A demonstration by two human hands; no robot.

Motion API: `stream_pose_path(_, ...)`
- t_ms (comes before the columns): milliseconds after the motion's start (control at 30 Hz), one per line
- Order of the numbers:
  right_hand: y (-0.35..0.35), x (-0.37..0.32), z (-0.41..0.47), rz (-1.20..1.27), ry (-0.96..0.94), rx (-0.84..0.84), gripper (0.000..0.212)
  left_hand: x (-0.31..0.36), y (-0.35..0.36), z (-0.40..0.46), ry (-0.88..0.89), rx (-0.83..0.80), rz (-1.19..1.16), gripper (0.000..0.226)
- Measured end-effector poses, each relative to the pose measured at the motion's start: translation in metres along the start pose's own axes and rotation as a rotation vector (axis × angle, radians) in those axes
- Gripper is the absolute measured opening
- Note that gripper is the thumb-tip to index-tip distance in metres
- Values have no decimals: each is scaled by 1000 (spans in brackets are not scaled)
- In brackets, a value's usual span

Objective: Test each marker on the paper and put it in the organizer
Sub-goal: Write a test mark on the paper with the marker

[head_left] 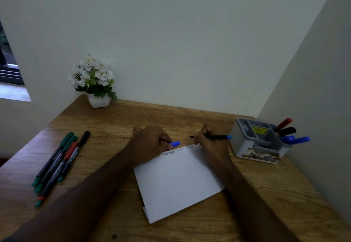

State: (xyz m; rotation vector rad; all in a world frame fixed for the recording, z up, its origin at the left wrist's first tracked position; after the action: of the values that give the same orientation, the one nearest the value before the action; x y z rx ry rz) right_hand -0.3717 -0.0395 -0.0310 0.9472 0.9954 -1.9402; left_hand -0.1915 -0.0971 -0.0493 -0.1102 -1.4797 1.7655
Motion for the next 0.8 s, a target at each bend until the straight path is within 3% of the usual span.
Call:
stream_pose_path(133,8,-16,-1,-43,-63,-19,12,-4,-8,-1,-12,75,-53,10)
stream_pose_path(267,8,-27,-1,135,-37,-33,23,-4,-18,-3,-18,117,-194,20)
stream_pose_path(400,9,-31,-2,237,-55,-63,29,4,-27,-4,47,144,-292,7)
stream_pose_path(567,13,-27,-2,317,-26,-76,30,16,-30,-5,88,109,-347,10)
stream_pose_path(700,17,-26,-2,300,-44,-105,25,11,-22,-4,103,82,-399,10)
stream_pose_path(800,25,-24,-6,363,-14,-179,10,11,-22,-4,101,63,-393,17)
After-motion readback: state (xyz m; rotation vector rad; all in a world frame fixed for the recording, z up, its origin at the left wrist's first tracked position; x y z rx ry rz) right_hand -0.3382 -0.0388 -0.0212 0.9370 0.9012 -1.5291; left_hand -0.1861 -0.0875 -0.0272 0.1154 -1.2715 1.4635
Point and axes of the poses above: each hand's wrist, its own z-axis towards the middle knuckle, its own y-axis out of the palm, x = y × z, the point moved 10 cm from there along z, towards the middle knuckle
